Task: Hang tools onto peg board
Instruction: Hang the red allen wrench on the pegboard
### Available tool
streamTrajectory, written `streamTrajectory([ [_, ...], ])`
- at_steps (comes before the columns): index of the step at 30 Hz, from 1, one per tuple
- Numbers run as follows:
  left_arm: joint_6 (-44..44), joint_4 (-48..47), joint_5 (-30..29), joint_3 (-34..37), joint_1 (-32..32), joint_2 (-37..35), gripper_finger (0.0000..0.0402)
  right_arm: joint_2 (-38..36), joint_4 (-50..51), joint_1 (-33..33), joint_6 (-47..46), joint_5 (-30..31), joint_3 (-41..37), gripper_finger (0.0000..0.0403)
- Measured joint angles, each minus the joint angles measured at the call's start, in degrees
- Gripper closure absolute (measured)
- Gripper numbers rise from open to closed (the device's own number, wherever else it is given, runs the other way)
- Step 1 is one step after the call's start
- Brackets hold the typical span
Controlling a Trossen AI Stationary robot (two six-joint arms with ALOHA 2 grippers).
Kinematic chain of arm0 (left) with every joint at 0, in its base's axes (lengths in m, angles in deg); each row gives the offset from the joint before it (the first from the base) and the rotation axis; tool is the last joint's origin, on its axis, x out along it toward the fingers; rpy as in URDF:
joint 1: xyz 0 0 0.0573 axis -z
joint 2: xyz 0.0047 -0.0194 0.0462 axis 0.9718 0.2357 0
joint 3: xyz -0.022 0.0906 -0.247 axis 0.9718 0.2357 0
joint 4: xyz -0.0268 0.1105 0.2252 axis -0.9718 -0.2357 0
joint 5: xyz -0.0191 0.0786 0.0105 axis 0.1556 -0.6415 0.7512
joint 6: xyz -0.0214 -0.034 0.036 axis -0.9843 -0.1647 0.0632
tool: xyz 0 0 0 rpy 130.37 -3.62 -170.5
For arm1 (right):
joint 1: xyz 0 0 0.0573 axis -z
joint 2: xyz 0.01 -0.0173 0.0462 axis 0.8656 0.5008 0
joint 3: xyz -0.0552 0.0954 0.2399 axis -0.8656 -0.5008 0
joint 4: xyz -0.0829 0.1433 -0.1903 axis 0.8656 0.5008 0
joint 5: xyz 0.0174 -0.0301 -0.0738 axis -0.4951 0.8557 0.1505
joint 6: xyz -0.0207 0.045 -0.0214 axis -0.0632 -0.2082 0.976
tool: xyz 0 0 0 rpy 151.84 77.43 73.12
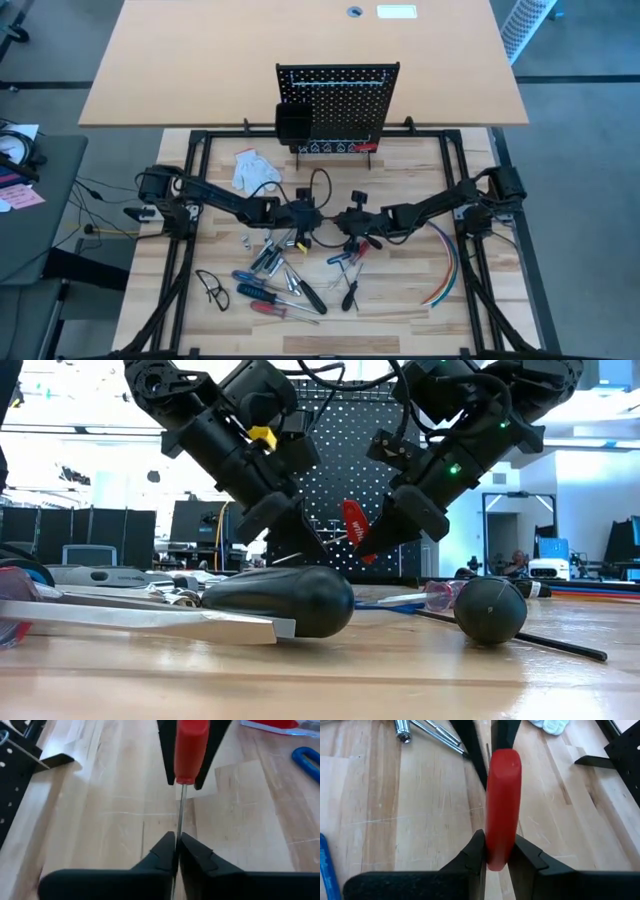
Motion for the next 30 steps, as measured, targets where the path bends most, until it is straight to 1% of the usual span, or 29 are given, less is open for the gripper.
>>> streamTrajectory([
  [2,-1.0,0.1,0.0,0.0,0.0,0.0,0.0395,0.0,0.0,0.1,-0.5,-0.2,0.0,0.033],
  [4,-1.9,0.2,0.5,0.0,-0.1,0.0,0.0398,0.0,0.2,0.0,-0.8,-0.2,0.0,0.0315],
  [7,-3.5,0.7,1.3,0.0,-0.6,0.0,0.0399,0.0,1.6,0.1,-1.8,0.5,0.0,0.0272],
  [9,-5.0,1.2,2.3,0.0,-1.1,0.0,0.0399,-1.0,5.0,0.2,-3.2,1.8,0.0,0.0237],
  [11,-7.5,3.4,3.5,0.1,-1.5,0.0,0.04,-2.8,9.9,0.1,-5.0,6.2,0.0,0.0208],
  [13,-9.1,8.1,5.5,1.2,-1.5,0.0,0.04,-4.7,14.3,-1.1,-6.7,12.6,-0.6,0.0192],
  [15,-10.5,12.7,6.8,2.8,-1.5,0.0,0.0401,-6.3,13.6,-3.4,-6.8,18.0,-2.8,0.0187],
  [17,-11.8,16.7,7.8,4.4,-1.5,0.0,0.0401,-7.3,10.3,-6.4,-6.8,21.4,-5.4,0.0189],
  [21,-14.5,27.5,9.8,7.5,-1.5,0.0,0.0401,-7.7,-2.3,-12.2,-3.7,25.8,-9.9,0.0206],
  [24,-17.2,34.8,11.9,9.2,-1.5,0.0,0.0401,-7.5,-10.6,-14.7,1.8,26.0,-10.9,0.022],
  [28,-20.6,45.1,12.7,11.3,-1.5,0.0,0.0401,-7.5,-20.0,-15.8,3.2,24.1,-10.9,0.0228],
  [30,-22.0,49.0,12.7,12.1,-1.5,0.0,0.0401,-7.4,-25.8,-16.1,5.8,22.8,-10.8,0.0225],
])
